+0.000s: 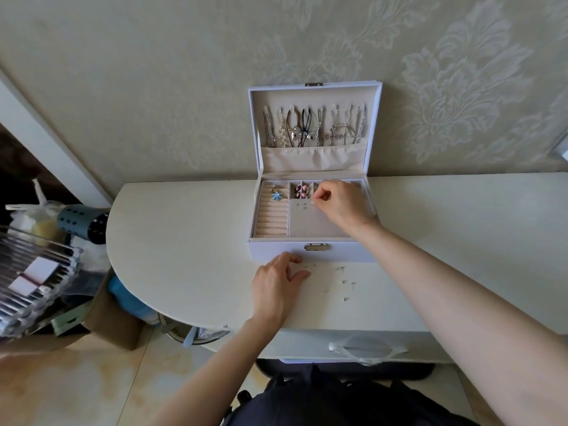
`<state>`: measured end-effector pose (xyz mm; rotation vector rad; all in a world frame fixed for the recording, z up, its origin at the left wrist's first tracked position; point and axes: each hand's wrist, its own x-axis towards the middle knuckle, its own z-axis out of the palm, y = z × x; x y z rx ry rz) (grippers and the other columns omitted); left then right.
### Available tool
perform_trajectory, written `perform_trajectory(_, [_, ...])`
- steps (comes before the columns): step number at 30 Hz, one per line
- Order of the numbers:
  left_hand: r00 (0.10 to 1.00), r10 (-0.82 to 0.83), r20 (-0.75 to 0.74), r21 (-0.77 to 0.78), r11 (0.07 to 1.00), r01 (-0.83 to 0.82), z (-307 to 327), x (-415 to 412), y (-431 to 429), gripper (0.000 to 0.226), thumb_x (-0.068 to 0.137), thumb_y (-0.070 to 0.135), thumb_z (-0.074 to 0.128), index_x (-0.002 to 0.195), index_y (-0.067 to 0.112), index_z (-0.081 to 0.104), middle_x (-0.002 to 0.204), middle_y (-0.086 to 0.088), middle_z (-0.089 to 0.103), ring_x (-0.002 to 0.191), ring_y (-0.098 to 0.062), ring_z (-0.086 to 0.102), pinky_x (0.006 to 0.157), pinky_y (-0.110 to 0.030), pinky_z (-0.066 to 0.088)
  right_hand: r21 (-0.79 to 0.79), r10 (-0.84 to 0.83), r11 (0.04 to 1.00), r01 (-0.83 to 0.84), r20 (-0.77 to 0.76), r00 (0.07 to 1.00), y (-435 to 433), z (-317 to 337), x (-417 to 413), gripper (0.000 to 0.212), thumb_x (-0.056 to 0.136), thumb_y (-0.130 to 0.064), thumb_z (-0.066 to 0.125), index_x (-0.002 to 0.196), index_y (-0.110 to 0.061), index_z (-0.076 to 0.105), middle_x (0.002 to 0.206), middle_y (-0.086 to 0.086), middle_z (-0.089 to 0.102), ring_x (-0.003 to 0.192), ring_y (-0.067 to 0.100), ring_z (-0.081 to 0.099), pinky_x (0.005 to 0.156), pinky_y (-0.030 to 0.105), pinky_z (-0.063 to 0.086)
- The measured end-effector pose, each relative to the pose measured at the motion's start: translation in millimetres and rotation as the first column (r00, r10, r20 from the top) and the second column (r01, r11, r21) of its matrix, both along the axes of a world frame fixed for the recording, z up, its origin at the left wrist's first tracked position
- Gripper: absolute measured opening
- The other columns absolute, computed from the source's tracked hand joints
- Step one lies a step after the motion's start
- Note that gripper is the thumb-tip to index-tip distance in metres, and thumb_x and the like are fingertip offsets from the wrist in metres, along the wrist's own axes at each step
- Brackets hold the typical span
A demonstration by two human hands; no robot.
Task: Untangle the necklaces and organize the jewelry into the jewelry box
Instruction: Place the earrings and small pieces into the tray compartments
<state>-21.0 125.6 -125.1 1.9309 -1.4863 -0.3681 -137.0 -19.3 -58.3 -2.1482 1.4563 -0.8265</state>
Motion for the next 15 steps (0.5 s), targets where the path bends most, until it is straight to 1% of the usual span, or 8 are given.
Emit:
perform_trajectory(4, [0.998,-0.017,0.056,0.019,1.0,0.016,6.6,-5.7,-4.3,0.016,0.084,0.033,0.066,0.094,0.021,0.066,0.076,0.006,0.059,0.075,-0.019,0.056,0.06,-0.026,0.029,0.001,0.024,1.0,-0.024,0.002,1.0,-1.1,-3.1,-0.8,0.005,0.08,-0.009,0.066,0.076,-0.009,0.069,0.085,0.0,0.07,0.082,0.017,0.062,0.069,0.03,0.043])
perform_trajectory(7, [0.998,-0.002,0.068,0.014,1.0,0.001,5.9,-8.0,-5.9,0.013,0.085,0.032,0.065,0.088,0.019,0.064,0.07,0.01,0.051,0.075,-0.02,0.056,0.059,-0.027,0.027,0.011,0.029,1.0,-0.029,-0.008,1.0,-3.1,-4.7,-0.4,0.004,0.08,-0.01,0.066,0.077,-0.01,0.069,0.086,0.0,0.07,0.082,0.017,0.062,0.07,0.03,0.044])
perform_trajectory(9, [0.996,-0.006,0.092,0.002,1.0,0.006,5.0,-8.3,-5.1,0.013,0.086,0.03,0.064,0.086,0.017,0.063,0.072,0.01,0.053,0.075,-0.022,0.056,0.059,-0.028,0.027,0.012,0.021,1.0,-0.021,-0.001,1.0,-3.8,-4.4,-0.6,0.005,0.08,-0.009,0.066,0.077,-0.009,0.07,0.085,0.0,0.071,0.082,0.017,0.062,0.072,0.03,0.045])
perform_trajectory(10, [0.994,-0.014,0.107,-0.008,1.0,0.015,4.6,-8.5,-4.2,0.013,0.087,0.029,0.064,0.086,0.015,0.063,0.075,0.008,0.058,0.074,-0.023,0.056,0.059,-0.027,0.028,0.011,0.017,1.0,-0.017,0.012,1.0,-4.4,-4.7,-1.1,0.005,0.08,-0.008,0.066,0.077,-0.008,0.07,0.084,0.0,0.071,0.082,0.018,0.063,0.075,0.031,0.047])
perform_trajectory(12, [0.991,-0.028,0.134,-0.051,0.998,0.035,1.9,-8.5,-3.3,0.013,0.086,0.025,0.065,0.083,0.013,0.061,0.082,0.003,0.063,0.073,-0.025,0.057,0.057,-0.026,0.03,0.022,0.006,1.0,-0.007,0.045,0.999,-5.0,-5.1,-2.9,0.005,0.08,-0.009,0.068,0.076,-0.008,0.07,0.083,0.0,0.072,0.081,0.017,0.063,0.087,0.033,0.045])
perform_trajectory(15, [0.98,-0.044,0.194,-0.105,0.992,0.065,-3.2,-7.9,0.1,0.015,0.08,0.017,0.071,0.074,0.013,0.058,0.085,-0.001,0.061,0.072,-0.025,0.058,0.05,-0.026,0.034,0.038,0.005,0.999,-0.008,0.087,0.996,-4.8,-6.0,-5.4,0.005,0.079,-0.011,0.071,0.075,-0.009,0.071,0.077,-0.007,0.069,0.074,0.012,0.059,0.097,0.039,0.041])
